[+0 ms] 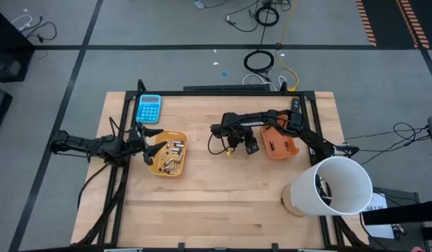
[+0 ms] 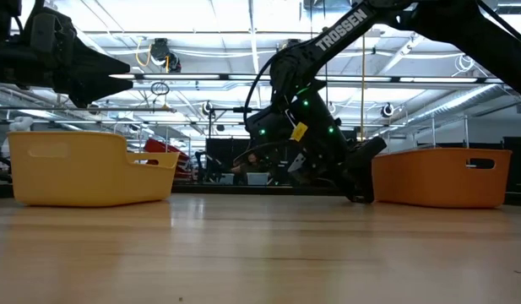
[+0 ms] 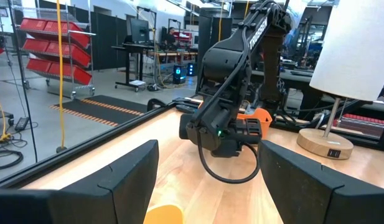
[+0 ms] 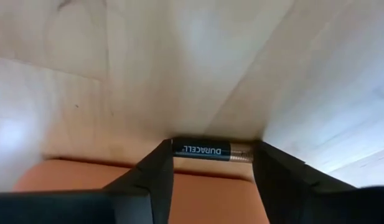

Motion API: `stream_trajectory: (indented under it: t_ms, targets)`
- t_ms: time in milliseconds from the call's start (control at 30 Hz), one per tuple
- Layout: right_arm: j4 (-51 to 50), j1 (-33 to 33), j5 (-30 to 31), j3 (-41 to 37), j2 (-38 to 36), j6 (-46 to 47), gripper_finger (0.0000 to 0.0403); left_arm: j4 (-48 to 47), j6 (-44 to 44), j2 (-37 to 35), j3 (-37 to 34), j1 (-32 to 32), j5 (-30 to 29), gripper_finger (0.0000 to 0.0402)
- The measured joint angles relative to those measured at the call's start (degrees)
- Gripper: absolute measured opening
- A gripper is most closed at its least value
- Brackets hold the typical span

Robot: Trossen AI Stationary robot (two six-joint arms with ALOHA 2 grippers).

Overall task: Sort batteries
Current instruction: Put the black battery into the orange bin

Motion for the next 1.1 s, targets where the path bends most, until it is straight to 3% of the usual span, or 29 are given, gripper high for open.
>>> stream_trajectory:
  t_ms: [867,1100]
  targets:
    - [-1.56,0.35,-0.30,0.17,0.20,-4.01,0.0163,-0.02,0.02,0.00,0.00,0.00,0.00,0.0281]
    - [-7.15,0.48,0.78,7.10,0.64,-0.59,0.0159,0.00,0.00,0.00,0.00,-0.02,0.00,0.0281]
